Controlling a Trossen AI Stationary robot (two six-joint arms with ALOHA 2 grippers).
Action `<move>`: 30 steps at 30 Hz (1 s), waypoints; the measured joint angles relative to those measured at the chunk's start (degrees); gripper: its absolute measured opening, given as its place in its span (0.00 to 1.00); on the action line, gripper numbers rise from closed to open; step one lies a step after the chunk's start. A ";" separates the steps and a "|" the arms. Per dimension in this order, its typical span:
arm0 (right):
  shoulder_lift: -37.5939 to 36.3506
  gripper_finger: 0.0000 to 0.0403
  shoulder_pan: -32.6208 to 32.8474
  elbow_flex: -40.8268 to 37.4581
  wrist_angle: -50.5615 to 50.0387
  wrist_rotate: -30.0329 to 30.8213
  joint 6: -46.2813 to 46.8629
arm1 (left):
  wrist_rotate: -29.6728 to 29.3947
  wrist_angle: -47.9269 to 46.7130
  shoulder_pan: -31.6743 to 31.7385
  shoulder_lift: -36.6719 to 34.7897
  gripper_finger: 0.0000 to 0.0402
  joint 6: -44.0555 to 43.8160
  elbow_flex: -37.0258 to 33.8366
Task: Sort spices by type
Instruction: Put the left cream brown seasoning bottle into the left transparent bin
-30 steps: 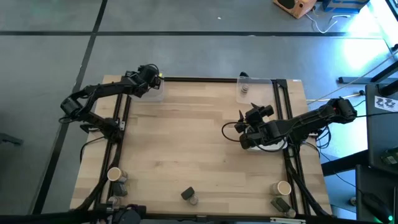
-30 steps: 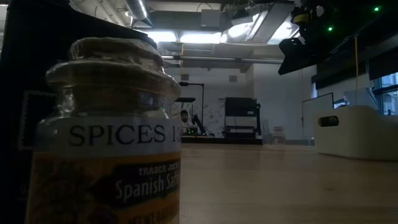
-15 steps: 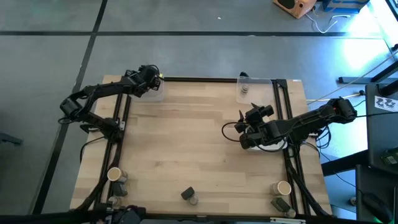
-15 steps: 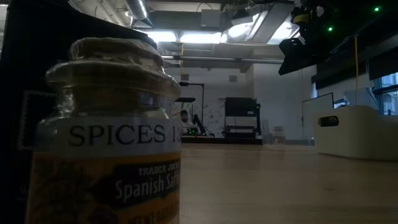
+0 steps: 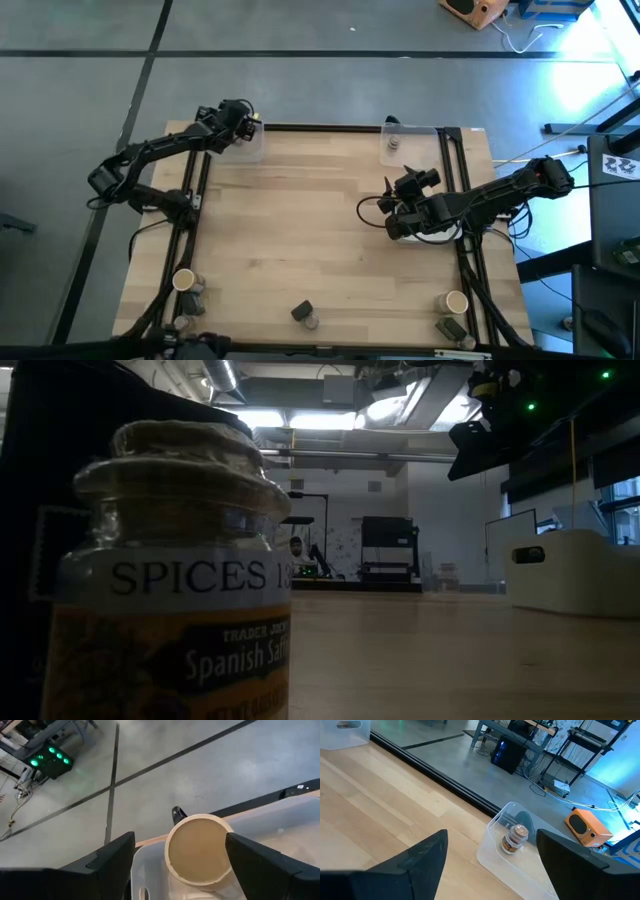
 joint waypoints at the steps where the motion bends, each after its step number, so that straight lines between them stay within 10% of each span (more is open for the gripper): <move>1: 0.00 0.75 0.00 0.00 0.00 0.00 -0.02 | 0.08 0.08 -0.31 -0.04 0.74 0.04 -0.02; 16: 0.00 0.75 0.00 0.00 0.42 0.00 -1.25 | 33.75 0.83 -17.25 -12.94 0.73 1.90 -0.01; 30: 0.00 0.75 0.00 0.00 4.37 -1.53 -1.44 | 35.89 7.26 -36.51 -14.78 0.73 -3.53 -0.02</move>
